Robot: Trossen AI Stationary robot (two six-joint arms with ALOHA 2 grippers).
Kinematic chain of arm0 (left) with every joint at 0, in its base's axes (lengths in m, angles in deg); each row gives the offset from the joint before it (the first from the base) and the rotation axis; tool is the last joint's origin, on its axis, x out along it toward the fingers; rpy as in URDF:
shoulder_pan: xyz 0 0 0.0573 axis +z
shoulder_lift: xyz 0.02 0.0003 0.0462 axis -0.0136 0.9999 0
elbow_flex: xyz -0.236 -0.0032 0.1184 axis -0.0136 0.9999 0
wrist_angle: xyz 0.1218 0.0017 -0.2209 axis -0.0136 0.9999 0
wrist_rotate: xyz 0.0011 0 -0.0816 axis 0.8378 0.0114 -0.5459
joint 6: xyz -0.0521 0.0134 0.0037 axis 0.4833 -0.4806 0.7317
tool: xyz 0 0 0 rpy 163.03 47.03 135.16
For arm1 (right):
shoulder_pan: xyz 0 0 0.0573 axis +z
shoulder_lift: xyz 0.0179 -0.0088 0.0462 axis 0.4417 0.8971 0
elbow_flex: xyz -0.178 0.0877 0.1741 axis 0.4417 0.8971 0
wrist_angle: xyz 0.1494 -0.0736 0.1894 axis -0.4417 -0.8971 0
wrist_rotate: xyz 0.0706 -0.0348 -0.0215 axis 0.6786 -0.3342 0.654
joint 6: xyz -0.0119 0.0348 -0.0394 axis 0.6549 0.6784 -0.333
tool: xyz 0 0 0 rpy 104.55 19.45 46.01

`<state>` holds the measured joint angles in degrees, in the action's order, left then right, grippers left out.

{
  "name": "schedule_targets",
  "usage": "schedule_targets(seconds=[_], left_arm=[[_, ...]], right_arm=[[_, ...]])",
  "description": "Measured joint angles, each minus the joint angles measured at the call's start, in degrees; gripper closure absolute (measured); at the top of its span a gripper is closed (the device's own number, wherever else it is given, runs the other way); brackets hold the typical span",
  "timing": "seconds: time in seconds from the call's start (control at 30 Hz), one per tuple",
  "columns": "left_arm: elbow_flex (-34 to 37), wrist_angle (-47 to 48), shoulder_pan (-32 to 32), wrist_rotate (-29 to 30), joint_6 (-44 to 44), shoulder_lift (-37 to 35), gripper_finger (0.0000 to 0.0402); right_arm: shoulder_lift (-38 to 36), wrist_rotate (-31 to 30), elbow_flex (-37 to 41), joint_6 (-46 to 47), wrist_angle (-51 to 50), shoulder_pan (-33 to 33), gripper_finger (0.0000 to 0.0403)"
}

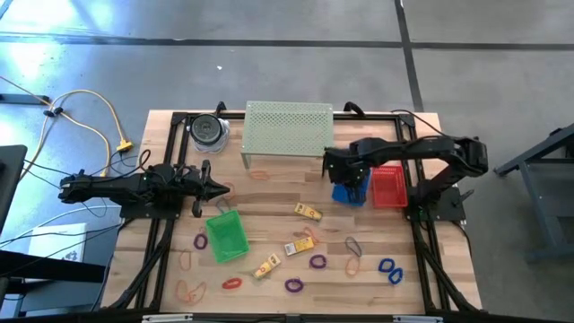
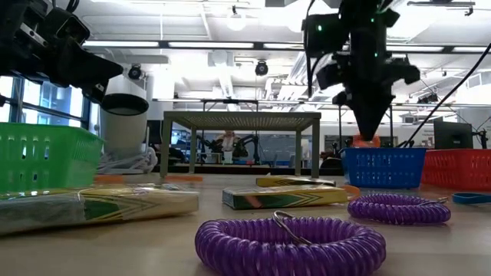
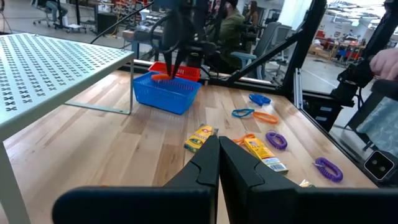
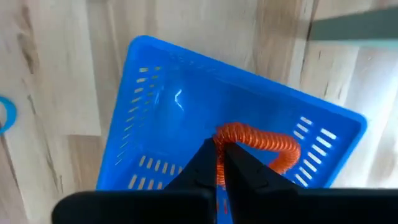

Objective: Pick & Place Office Desk Supplies
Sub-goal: Put the orange spring keychain into the blue bin, then put the blue rubber band into the red bin

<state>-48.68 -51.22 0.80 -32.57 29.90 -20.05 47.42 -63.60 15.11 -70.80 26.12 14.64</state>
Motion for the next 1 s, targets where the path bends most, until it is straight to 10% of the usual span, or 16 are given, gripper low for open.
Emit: schedule_targets(seconds=[0.7,1.0], left_arm=[[0.00,0.00,0.00,0.09,-1.50,0.00,0.0401],[0.00,-0.02,0.00,0.48,-1.64,0.00,0.0401]], right_arm=[[0.00,-2.73,1.94,5.23,5.83,-2.73,0.0245],[-0.04,-4.60,-3.97,13.80,-6.45,3.37,0.0242]])
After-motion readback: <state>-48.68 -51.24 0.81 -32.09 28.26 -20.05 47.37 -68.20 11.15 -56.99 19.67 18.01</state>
